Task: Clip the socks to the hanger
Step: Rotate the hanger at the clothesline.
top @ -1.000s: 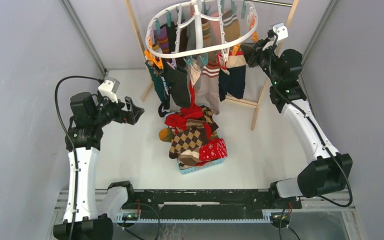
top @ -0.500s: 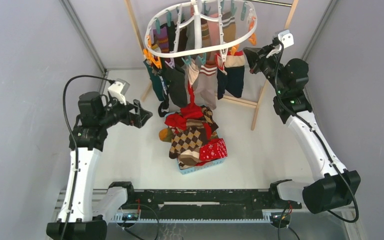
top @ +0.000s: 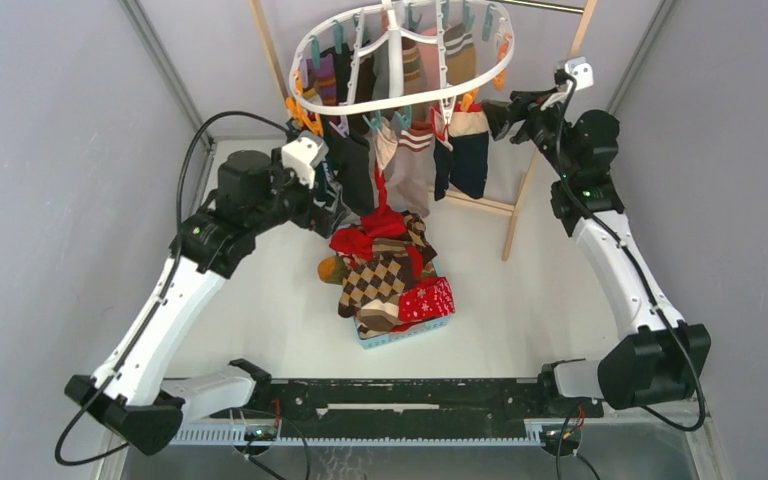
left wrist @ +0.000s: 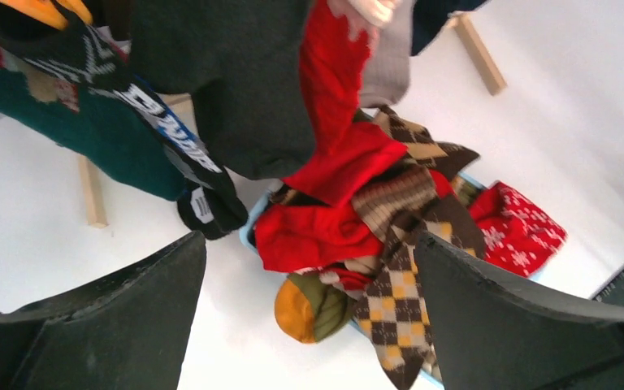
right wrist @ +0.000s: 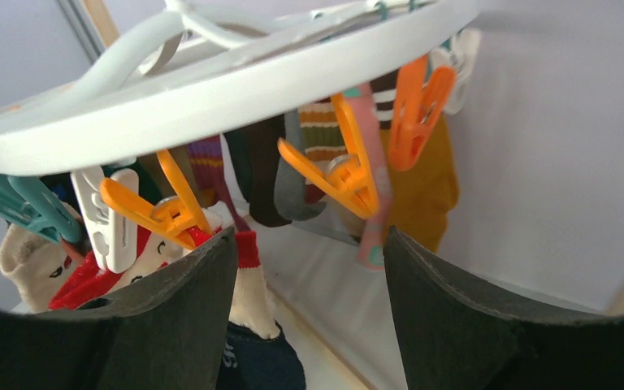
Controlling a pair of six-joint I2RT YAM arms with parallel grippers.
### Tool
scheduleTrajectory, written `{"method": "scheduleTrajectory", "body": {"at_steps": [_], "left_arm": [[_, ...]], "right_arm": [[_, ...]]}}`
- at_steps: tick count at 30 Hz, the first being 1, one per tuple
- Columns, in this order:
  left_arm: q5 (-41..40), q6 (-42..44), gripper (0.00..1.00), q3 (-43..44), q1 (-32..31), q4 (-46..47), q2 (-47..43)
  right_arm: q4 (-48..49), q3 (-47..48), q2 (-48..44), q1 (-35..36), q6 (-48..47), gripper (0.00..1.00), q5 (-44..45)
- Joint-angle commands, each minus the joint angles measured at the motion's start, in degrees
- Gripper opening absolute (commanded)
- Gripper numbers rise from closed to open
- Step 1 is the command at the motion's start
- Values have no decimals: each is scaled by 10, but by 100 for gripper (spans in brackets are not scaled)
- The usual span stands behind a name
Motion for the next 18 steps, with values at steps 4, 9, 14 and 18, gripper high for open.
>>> {"method": "scheduleTrajectory", "body": {"at_steps": [4,9,14,18], "left_arm": [[-182,-41,100,76,-22,65,73],[-234,-57,100,88,-16,90,97],[-212,-82,100,125,24,68,123],[-157,-85,100,129,63,55,106]], "right_arm": [[46,46,61,16,-24,72,-1],[52,53,71,15,-29,65,0],[45,4,36,23,-19,54,-43],[70,-72,-16,39,6,55,-69]]}}
